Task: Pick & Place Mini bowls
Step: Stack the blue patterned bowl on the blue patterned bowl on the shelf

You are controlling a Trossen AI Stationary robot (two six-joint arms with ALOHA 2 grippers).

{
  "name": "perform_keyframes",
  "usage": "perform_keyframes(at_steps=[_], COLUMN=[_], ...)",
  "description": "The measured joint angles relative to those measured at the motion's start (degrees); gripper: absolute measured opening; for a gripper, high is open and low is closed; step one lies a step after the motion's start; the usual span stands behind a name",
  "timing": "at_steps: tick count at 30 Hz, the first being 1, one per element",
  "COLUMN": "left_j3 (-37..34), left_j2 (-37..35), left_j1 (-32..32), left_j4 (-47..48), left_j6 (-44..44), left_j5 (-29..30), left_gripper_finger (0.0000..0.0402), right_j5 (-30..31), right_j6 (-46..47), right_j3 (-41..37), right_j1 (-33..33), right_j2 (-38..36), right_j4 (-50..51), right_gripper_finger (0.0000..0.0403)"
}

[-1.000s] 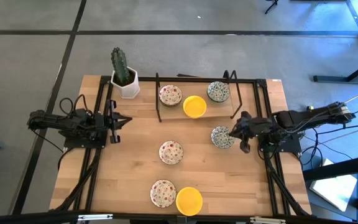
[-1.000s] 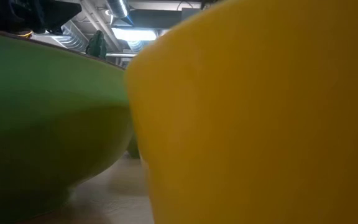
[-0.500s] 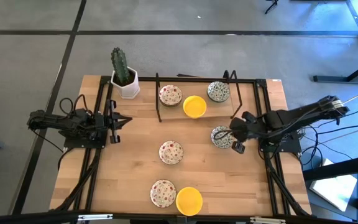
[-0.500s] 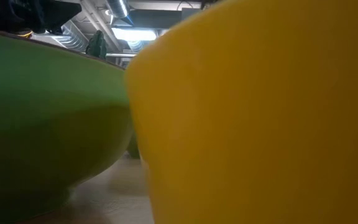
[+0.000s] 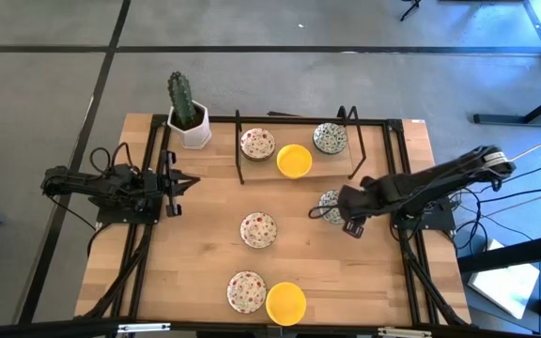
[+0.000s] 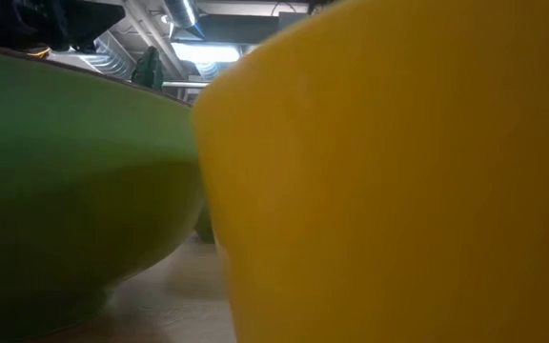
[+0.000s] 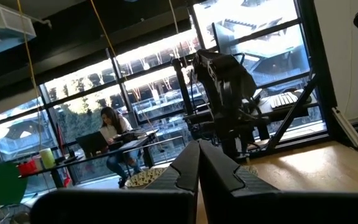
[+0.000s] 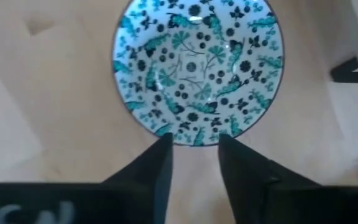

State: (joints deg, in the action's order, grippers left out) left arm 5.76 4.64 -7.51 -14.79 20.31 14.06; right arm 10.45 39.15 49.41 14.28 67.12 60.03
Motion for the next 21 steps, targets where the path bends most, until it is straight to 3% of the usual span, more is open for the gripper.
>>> perform_keyframes(at_steps=[5, 10, 21], left_j3=[0.00, 0.00, 0.00], left_j2=[0.00, 0.00, 0.00], left_j1=[0.01, 0.01, 0.02], left_j4=[0.02, 0.00, 0.02], left_j6=[0.28, 0.37, 0.37], left_j5=[0.00, 0.00, 0.00], left_gripper_finger=[0.0005, 0.0008, 0.0006], right_j5=[0.56, 0.90, 1.98], right_j6=[0.86, 7.90, 11.31], right_j3=[0.00, 0.00, 0.00], right_j1=[-2.16, -4.52, -8.00], right_j2=[1.68, 1.76, 1.78], right_j4=[0.04, 0.11, 1.58], right_gripper_finger=[0.0184, 0.0229, 0.0229])
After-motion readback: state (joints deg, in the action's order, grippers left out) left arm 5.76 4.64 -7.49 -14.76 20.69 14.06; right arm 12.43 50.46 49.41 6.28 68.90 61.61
